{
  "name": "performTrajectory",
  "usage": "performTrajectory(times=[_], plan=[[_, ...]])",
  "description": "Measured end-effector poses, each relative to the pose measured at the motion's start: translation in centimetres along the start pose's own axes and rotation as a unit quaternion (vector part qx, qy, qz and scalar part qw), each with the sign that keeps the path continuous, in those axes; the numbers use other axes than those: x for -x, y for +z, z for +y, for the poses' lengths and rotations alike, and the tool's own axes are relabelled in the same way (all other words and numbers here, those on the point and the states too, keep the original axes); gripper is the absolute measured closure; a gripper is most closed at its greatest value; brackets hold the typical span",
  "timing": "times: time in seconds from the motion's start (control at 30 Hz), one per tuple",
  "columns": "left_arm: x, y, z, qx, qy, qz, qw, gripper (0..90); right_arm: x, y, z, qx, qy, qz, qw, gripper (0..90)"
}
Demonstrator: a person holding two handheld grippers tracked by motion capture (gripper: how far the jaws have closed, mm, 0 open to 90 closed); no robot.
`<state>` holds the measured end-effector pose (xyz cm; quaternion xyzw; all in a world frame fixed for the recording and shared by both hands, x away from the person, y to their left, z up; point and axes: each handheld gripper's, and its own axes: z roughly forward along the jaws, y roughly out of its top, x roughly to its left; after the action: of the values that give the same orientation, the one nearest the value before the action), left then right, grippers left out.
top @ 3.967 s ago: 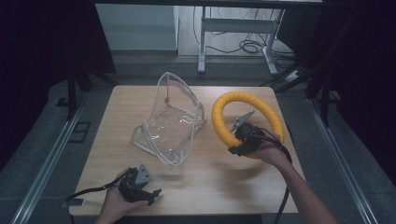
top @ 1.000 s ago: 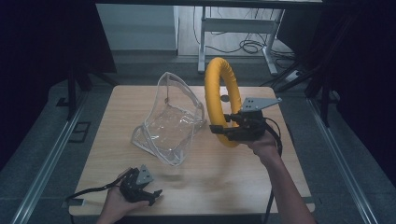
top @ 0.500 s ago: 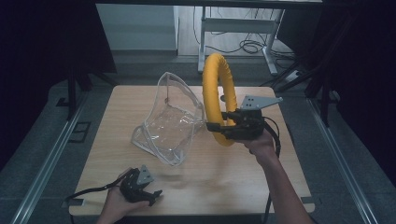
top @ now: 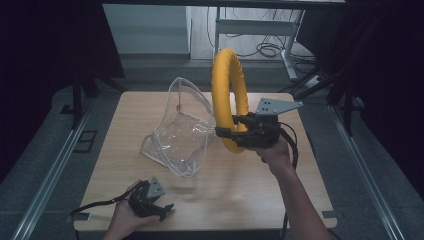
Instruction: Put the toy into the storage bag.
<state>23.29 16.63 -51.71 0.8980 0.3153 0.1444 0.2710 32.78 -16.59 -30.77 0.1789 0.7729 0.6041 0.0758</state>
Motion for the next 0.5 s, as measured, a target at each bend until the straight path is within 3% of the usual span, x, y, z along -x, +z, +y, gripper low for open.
performTrajectory(times=[0.17, 0.5], plan=[[0.0, 0.0, 0.0, -0.001, 0.000, -0.001, 1.0000, 16.9, -0.4, 0.2, 0.7, 0.012, 0.000, 0.006, 0.9999, 49.8], [0.0, 0.0, 0.0, -0.001, -0.002, 0.001, 1.0000, 16.9, -1.7, 0.9, 2.3, 0.032, -0.025, 0.017, 0.9990, 49.8]])
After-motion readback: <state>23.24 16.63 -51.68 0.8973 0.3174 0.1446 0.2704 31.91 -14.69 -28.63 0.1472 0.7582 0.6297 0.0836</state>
